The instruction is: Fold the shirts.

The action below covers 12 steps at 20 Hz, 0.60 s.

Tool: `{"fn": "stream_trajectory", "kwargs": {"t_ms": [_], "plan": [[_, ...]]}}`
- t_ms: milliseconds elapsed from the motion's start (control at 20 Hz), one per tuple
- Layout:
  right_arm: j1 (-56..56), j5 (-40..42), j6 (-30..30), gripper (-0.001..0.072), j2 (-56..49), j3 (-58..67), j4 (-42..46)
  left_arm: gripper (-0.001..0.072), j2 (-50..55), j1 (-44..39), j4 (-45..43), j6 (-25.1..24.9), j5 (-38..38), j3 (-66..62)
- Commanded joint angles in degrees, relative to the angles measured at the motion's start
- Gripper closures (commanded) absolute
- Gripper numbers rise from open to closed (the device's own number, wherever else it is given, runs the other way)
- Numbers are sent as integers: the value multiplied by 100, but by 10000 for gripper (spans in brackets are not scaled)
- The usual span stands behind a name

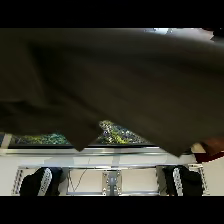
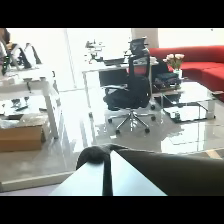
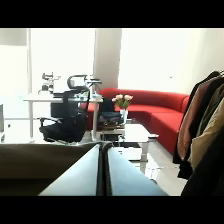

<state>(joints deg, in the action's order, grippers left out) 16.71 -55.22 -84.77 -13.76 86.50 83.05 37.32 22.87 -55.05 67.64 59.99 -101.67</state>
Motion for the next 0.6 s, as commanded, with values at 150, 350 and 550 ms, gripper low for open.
{"fn": "stream_trajectory", "kwargs": {"t_ms": [150, 350, 550], "plan": [[-2, -555, 352, 690, -1934, -175, -1193, 698, 1311, -9, 376, 184, 1156, -247], [-4, -323, 938, 689, -3689, -1220, -2568, 699, 2605, -238, 378, 79, 1860, 350], [-291, 798, 1436, 688, -5270, -1976, -3248, 698, 3980, -1029, 291, -470, 1565, 1331]]}}
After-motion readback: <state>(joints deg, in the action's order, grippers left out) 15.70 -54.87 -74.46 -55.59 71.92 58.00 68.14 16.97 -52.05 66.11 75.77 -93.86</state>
